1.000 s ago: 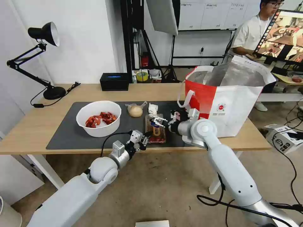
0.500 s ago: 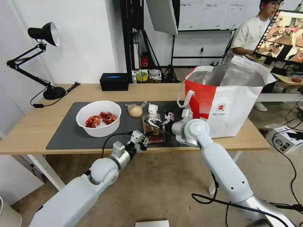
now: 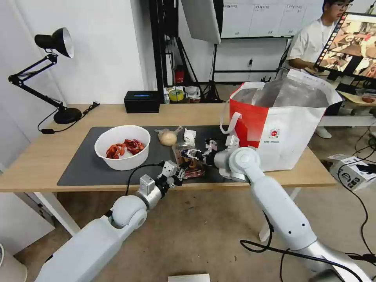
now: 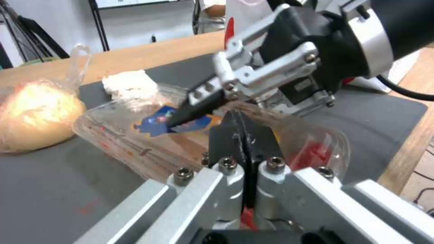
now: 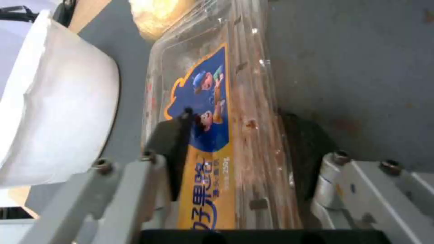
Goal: Pick up the trash from the table and place it into the takeout bag.
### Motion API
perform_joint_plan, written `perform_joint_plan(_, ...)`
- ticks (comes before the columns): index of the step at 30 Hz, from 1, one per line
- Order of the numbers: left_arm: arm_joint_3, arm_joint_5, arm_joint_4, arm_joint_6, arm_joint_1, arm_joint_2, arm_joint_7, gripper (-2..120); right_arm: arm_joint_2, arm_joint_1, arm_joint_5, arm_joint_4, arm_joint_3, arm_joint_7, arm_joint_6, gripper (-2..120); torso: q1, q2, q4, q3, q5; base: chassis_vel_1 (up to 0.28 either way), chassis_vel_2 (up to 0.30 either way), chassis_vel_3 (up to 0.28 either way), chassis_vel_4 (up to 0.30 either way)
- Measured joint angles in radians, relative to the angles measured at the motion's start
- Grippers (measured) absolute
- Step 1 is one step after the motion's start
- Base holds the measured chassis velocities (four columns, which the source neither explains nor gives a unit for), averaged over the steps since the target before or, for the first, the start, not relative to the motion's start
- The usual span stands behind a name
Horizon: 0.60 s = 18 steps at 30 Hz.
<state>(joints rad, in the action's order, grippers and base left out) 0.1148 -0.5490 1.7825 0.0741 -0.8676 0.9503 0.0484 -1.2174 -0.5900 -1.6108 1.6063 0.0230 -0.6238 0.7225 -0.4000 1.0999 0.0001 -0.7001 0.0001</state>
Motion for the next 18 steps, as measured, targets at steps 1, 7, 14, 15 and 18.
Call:
perform_joint_plan(1,-0.002,0.0,0.002,0.0,-0.003,-0.001,0.0,0,0.003,-0.001,-0.007,0.001,0.002,0.0,0.0,43,0.0,0.0,0.0,0.0,0.0,0.0,0.0,0.0,0.0)
perform_joint_plan(7,-0.026,-0.004,0.014,-0.001,-0.025,-0.011,0.0,0,0.013,-0.018,-0.041,0.008,0.027,0.001,0.0,19,0.0,0.0,0.0,0.0,0.0,0.0,0.0,0.0,0.0)
perform_joint_plan(14,-0.05,-0.009,0.031,-0.004,-0.046,-0.017,0.0,0,0.015,-0.024,-0.054,0.004,0.039,0.031,0.0,0,0.0,0.0,0.0,0.0,-0.0001,0.0,0.0,0.0,0.0)
perform_joint_plan(15,-0.056,-0.009,0.034,-0.005,-0.05,-0.018,0.0,0,0.014,-0.024,-0.055,0.002,0.04,0.033,0.0,0,0.0,0.0,-0.0001,0.0,-0.0001,0.0,0.0,0.0,0.0)
perform_joint_plan(18,-0.068,-0.01,0.042,-0.005,-0.061,-0.023,0.0,0,0.012,-0.023,-0.055,-0.001,0.041,0.034,0.0,0,0.0,0.0,-0.0001,0.0,-0.0001,0.0,0.0,0.0,0.0)
